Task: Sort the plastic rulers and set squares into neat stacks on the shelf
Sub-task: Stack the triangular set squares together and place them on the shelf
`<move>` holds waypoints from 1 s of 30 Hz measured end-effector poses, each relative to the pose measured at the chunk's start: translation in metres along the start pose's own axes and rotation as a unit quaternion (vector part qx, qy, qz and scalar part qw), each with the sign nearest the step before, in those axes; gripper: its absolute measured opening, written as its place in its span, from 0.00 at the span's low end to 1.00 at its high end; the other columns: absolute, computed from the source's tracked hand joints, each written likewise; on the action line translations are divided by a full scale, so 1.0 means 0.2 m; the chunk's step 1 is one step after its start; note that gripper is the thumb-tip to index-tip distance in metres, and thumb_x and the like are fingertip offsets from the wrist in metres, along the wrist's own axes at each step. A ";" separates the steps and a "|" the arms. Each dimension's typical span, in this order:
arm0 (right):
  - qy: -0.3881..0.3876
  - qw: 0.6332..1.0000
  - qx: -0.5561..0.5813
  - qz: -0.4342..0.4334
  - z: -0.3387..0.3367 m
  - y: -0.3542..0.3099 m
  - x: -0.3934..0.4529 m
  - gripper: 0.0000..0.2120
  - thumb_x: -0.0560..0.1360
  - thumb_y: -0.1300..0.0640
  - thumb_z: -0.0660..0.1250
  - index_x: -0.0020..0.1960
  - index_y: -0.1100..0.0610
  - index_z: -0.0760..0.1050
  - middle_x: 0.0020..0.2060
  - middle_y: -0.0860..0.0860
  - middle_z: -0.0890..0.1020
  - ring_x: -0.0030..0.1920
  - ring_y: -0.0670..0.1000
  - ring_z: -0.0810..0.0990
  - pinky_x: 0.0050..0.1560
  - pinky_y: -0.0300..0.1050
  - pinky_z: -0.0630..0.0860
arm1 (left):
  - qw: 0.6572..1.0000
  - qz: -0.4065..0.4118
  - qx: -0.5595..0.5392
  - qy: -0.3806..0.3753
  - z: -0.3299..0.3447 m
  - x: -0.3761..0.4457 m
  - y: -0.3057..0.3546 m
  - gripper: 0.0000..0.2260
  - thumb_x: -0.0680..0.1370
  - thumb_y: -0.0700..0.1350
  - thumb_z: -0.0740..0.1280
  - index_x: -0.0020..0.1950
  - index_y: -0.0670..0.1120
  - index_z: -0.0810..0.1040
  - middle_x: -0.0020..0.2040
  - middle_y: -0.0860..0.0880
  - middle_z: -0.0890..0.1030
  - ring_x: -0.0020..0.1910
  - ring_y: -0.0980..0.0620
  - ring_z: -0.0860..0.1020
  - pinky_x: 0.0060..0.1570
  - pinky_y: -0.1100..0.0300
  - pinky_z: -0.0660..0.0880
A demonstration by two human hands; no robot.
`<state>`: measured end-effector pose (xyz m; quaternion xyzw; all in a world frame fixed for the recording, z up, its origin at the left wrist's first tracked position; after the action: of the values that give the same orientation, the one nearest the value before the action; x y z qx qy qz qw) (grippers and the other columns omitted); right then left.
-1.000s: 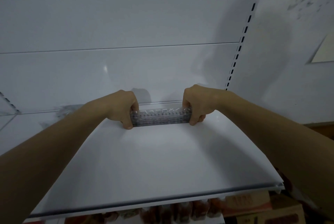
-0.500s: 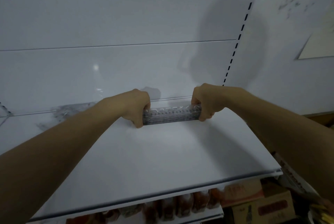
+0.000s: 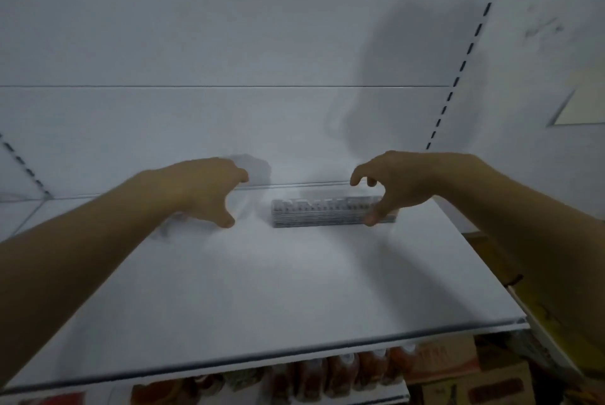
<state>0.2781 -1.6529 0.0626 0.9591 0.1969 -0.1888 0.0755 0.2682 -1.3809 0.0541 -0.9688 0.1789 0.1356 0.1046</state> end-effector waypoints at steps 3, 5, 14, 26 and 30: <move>0.036 0.998 0.005 -0.057 -0.08 -0.22 0.03 0.35 0.69 0.29 0.69 0.70 0.43 0.68 0.64 0.45 0.75 0.58 0.47 0.71 0.65 0.51 0.72 | 0.998 -0.056 0.018 -0.009 0.07 -0.15 -0.27 0.28 0.78 0.57 0.66 0.75 0.49 0.64 0.72 0.48 0.69 0.69 0.48 0.70 0.66 0.53 0.69; 0.050 0.994 0.010 -0.097 -0.11 -0.40 0.07 0.31 0.73 0.31 0.66 0.70 0.45 0.69 0.65 0.46 0.75 0.60 0.48 0.71 0.65 0.51 0.71 | 0.996 -0.087 0.020 -0.006 0.11 -0.24 -0.42 0.25 0.80 0.55 0.63 0.75 0.49 0.65 0.73 0.48 0.68 0.70 0.48 0.69 0.68 0.53 0.68; 0.076 0.980 0.024 -0.182 -0.25 -1.12 0.33 0.24 0.80 0.38 0.63 0.72 0.48 0.69 0.66 0.49 0.75 0.63 0.50 0.73 0.59 0.44 0.69 | 0.994 -0.099 -0.029 0.033 0.33 -0.47 -0.84 0.24 0.82 0.54 0.56 0.77 0.49 0.63 0.74 0.47 0.67 0.71 0.46 0.68 0.69 0.49 0.67; 0.173 0.975 0.122 -0.061 -0.22 -1.56 0.63 0.23 0.68 0.42 0.76 0.57 0.53 0.78 0.47 0.49 0.79 0.50 0.53 0.77 0.49 0.47 0.76 | 0.903 0.034 -0.302 0.302 0.48 -0.35 -0.97 0.15 0.77 0.38 0.62 0.61 0.45 0.79 0.56 0.49 0.79 0.55 0.51 0.77 0.56 0.58 0.73; 0.221 0.949 0.220 -0.046 -0.19 -1.50 0.65 0.15 0.69 0.51 0.78 0.54 0.51 0.81 0.44 0.45 0.78 0.43 0.47 0.77 0.44 0.38 0.73 | 0.850 0.050 -0.371 0.370 0.50 -0.37 -0.98 0.13 0.77 0.34 0.64 0.56 0.49 0.79 0.51 0.56 0.77 0.48 0.63 0.75 0.50 0.71 0.70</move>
<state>0.2800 -1.3247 0.0251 0.9595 0.2060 -0.0143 -0.1915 0.2523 -1.1538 0.0113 -0.9039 0.1891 -0.1716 -0.3431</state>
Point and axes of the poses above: each hand's wrist, its own x-axis towards the middle knuckle, its own z-axis out of the palm, y = z × x, the point moved 7 cm from there along x, towards the middle knuckle
